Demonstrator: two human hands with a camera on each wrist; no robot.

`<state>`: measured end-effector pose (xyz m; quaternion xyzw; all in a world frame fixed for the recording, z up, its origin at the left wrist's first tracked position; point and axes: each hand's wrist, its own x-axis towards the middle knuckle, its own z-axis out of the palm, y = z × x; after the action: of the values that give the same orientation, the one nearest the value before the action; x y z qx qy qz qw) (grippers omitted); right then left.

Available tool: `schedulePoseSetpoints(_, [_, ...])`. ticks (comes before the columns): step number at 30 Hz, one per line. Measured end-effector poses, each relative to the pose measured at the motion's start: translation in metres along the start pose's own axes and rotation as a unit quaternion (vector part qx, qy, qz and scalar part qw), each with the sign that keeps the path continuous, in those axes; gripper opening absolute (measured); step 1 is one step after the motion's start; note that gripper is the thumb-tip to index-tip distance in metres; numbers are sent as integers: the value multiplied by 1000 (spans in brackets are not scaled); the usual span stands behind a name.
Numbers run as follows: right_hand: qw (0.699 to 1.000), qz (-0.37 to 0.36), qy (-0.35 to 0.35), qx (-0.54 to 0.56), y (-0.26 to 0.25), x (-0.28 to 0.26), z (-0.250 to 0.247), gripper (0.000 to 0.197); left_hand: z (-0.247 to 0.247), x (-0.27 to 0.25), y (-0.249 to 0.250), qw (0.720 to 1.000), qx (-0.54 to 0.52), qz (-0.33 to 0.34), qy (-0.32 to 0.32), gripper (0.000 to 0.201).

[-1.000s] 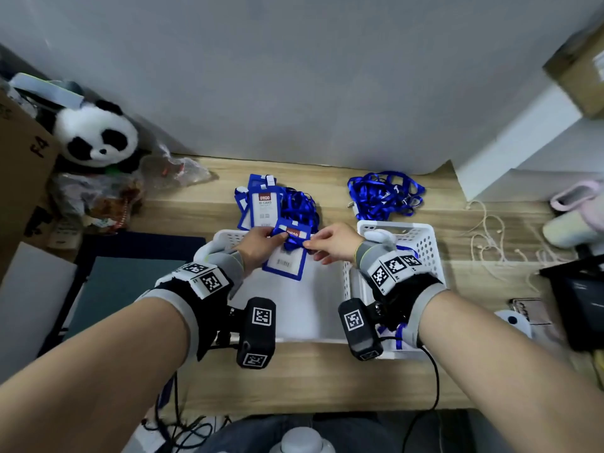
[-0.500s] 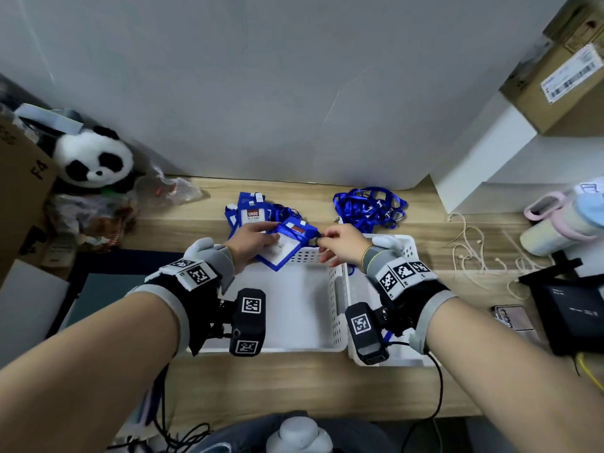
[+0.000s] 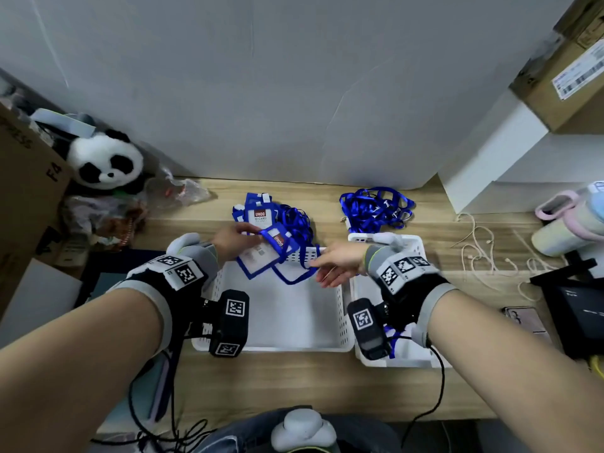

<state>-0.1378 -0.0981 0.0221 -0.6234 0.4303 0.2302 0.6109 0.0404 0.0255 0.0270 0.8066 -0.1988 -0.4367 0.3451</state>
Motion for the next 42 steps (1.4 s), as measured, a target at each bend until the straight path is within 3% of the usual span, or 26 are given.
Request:
schedulePoseSetpoints(2, [998, 0, 54, -43, -2, 9, 8, 13, -3, -2, 3, 996, -61, 3, -62, 20])
schedulePoseSetpoints(6, [980, -99, 150, 86, -7, 19, 10, 34, -3, -11, 12, 974, -124, 2, -190, 22])
schedulePoseSetpoints(8, [969, -151, 99, 167, -13, 19, 12, 39, -2, -16, 15, 965, -131, 3, -226, 24])
schedulePoseSetpoints(11, [962, -128, -24, 239, -16, 25, 15, 61, -1, -20, 17, 961, -122, 9, -249, 26])
schedulePoseSetpoints(12, [963, -110, -26, 244, -17, 27, 17, 65, -1, -21, 17, 961, -122, 11, -247, 27])
schedulePoseSetpoints(14, [971, -100, 38, 214, -20, 27, 18, 62, -4, -21, 17, 965, -111, 8, -236, 24])
schedulePoseSetpoints(17, [971, -137, 168, 104, -19, 22, 11, 33, -10, -18, 11, 979, -2, -4, -202, 23])
schedulePoseSetpoints(19, [979, -118, 146, 76, -17, 17, 4, 12, -12, -13, 5, 988, 81, -3, -133, 24])
schedulePoseSetpoints(21, [990, -62, 124, -35, -15, 12, 1, 24, -12, -8, 0, 996, 66, -7, -63, 25])
schedulePoseSetpoints(23, [980, -45, 132, -145, -16, 8, 2, 34, -11, -7, 0, 999, 16, -7, -40, 21])
schedulePoseSetpoints(25, [979, -87, 154, -106, -16, 5, 8, 36, -7, -9, 5, 997, -21, -10, -67, 13])
schedulePoseSetpoints(27, [983, -122, 129, 51, -16, 8, 16, 35, -4, -13, 12, 995, -32, -3, -96, 10])
schedulePoseSetpoints(30, [966, -93, 61, 234, -17, 12, 21, 33, -4, -11, 17, 995, -16, 20, -99, 9])
schedulePoseSetpoints(37, [973, -140, 91, 162, -10, 6, 9, 26, -5, -10, 15, 995, 46, 4, -89, 25])
schedulePoseSetpoints(42, [973, -161, 156, 51, -15, 8, 15, 27, 12, -14, 24, 976, 196, 20, -88, 28])
